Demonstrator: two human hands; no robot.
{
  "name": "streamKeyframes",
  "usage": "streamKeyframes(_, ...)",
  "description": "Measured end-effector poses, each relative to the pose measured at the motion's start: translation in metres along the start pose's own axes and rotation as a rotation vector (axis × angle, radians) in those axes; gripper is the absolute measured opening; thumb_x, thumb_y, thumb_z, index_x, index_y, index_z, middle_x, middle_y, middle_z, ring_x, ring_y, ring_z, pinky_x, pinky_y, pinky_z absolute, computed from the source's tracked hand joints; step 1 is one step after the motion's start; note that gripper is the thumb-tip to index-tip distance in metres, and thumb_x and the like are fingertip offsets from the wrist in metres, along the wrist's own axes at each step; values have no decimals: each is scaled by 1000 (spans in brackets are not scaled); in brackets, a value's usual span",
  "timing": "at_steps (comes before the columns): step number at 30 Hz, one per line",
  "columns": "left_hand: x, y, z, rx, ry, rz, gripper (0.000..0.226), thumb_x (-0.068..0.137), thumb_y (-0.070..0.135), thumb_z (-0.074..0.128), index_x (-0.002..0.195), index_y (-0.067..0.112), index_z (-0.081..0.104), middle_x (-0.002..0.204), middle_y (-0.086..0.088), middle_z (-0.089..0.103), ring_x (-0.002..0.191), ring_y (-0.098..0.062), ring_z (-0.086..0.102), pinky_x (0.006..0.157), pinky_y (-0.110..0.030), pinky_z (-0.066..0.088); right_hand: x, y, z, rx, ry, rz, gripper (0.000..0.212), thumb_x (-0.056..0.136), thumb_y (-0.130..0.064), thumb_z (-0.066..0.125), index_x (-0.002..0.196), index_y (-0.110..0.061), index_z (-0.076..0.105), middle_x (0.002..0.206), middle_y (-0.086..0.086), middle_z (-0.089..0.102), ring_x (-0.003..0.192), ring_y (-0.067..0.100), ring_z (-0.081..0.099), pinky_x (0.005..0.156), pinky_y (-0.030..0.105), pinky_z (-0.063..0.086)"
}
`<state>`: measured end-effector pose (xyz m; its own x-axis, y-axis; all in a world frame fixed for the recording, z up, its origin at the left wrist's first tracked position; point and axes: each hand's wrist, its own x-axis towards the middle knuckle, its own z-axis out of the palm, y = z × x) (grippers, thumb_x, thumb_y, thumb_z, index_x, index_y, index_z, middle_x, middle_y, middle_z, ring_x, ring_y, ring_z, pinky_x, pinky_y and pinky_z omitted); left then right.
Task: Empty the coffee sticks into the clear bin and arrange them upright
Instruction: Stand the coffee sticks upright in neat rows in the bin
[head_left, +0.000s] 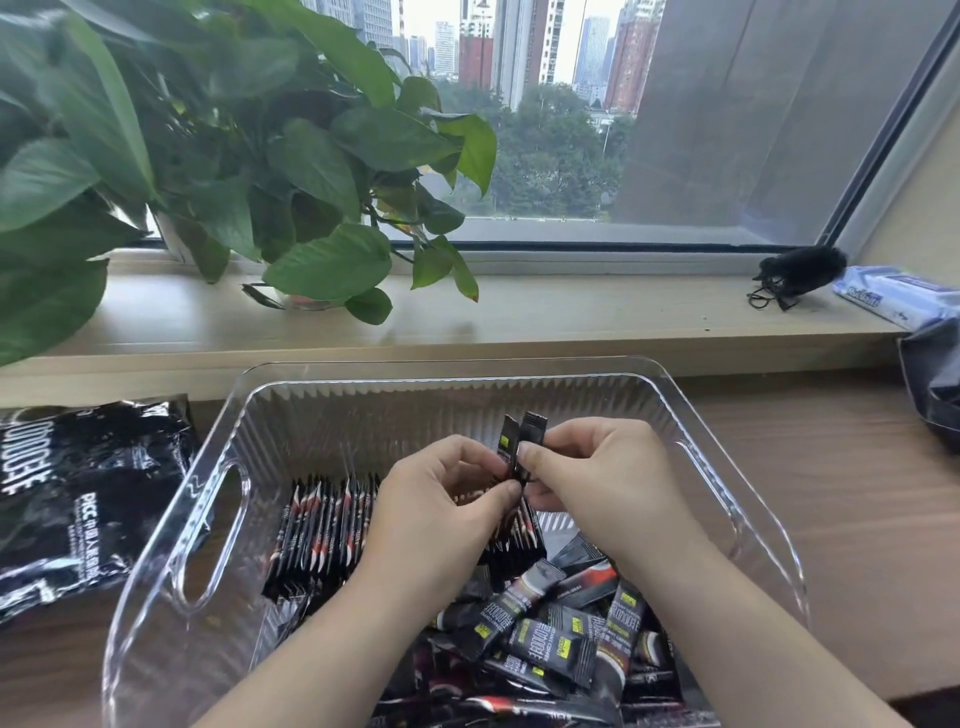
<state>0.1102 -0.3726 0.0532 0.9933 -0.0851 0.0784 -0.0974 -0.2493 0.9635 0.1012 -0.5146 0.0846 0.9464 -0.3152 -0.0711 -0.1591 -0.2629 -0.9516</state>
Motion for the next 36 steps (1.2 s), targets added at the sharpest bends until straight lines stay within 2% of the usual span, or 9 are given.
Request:
streamKeyframes(5,2,-4,0,37,27,34,18,75,18,85,76,27,70,73,11,74,72,1,69,66,-13,50,-1,-6,-4,-60,-47,-22,16,86,-15,78,71,-16,76,66,10,74,70,29,75,75,45,63)
streamKeyframes(11,0,-7,0,91,50,122,23,69,24,90,76,29,68,72,13,73,70,0,70,62,-11,48,-2,-13,-12,-61,-126,-12,9,89,-18,76,83,-13,79,72,7,76,62,13,71,55,20,57)
streamKeyframes(16,-1,-4,0,100,87,93,19,72,23,86,74,27,68,66,10,72,61,-6,68,59,-22,54,-3,-16,-16,-115,-203,-48,10,92,-19,72,86,-17,80,76,0,77,63,7,68,58,22,59)
streamKeyframes(19,0,-3,-3,91,135,61,19,70,23,87,74,27,69,67,12,72,65,-2,69,63,-24,56,-4,-13,-28,-442,-220,-252,8,87,-23,75,87,-29,81,68,-22,70,63,0,66,62,16,54)
streamKeyframes(24,2,-3,-7,33,187,6,18,71,21,87,75,25,70,69,17,72,67,3,68,58,-14,50,-20,-2,-34,-976,-746,-430,37,82,-31,77,118,-40,72,114,-23,69,78,-8,52,76,10,38)
streamKeyframes(27,4,-3,-7,29,195,8,18,71,21,87,75,26,70,70,18,72,65,2,68,57,-14,50,-23,4,-25,-984,-791,-455,43,84,-34,78,125,-38,69,126,-21,65,86,-5,45,86,19,44)
streamKeyframes(29,4,-2,-7,33,198,4,18,71,21,87,75,25,70,70,21,71,65,4,67,55,-11,48,-22,3,-22,-976,-780,-469,40,83,-35,79,121,-37,70,118,-21,67,84,-4,44,88,26,47)
streamKeyframes(33,3,-2,-8,28,204,8,18,71,19,87,74,25,70,68,22,70,64,6,66,52,-7,45,-21,0,-21,-920,-793,-473,35,79,-34,82,113,-33,74,91,-21,61,72,-13,49,65,8,33)
streamKeyframes(36,3,-1,-9,19,212,4,18,71,19,87,74,25,70,65,13,71,64,6,66,53,-7,46,-25,1,-26,-911,-747,-477,30,78,-33,80,108,-30,76,81,-20,61,68,-10,53,61,7,35)
